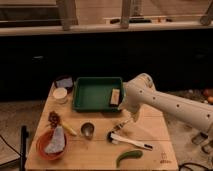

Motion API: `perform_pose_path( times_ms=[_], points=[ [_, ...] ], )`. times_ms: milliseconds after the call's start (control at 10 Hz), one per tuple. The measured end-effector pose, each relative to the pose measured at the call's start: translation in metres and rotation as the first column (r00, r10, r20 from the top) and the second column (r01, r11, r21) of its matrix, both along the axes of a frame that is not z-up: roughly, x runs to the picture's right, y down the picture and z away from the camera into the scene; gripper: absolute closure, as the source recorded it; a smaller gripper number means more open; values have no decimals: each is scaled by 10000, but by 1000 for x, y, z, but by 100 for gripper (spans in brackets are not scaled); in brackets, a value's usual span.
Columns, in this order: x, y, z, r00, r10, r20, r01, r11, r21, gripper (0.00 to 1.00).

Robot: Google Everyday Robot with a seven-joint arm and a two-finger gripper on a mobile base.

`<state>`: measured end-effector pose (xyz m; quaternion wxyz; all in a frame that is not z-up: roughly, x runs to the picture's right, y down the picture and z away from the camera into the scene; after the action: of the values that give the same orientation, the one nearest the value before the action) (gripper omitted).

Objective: Place fork in metal cup

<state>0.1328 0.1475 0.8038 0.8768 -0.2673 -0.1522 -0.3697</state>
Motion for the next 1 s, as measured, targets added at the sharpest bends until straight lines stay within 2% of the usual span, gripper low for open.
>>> perform_pose_path(
  times_ms=[500,700,1000],
  points=[
    [-8,23,28,9984,549,-151,-556,9970,-538,20],
    [-8,28,24,9980,618,-110,-623,9966,-544,20],
    [-7,20,4,9981,624,0,-624,9978,-220,20]
  ],
)
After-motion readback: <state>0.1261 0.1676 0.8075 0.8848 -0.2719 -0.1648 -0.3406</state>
